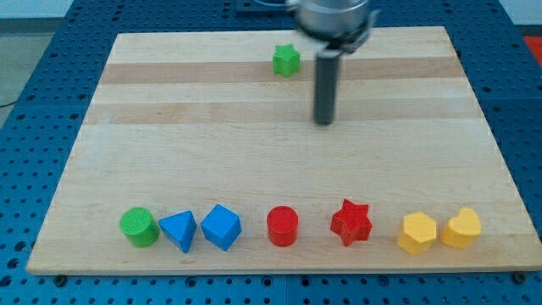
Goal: Push green star to the bottom left
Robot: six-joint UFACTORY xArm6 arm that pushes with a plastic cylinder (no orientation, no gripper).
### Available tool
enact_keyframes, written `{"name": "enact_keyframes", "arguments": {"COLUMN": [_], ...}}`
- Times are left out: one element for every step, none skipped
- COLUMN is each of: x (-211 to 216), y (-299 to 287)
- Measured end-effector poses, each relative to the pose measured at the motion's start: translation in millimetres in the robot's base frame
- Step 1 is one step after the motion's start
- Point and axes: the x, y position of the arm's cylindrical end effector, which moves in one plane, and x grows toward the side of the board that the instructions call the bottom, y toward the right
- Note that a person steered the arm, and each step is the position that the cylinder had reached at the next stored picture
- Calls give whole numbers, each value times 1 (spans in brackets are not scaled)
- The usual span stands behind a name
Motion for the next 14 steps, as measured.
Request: {"name": "enact_keyframes", "arguments": {"x": [-89, -129, -117, -106, -106, -95, -79, -57, -20, 19, 17, -19, -47, -65], "y": [24, -22, -58, -94, -131, -136, -121, -121, -123, -130, -167, -182, -206, -239]}}
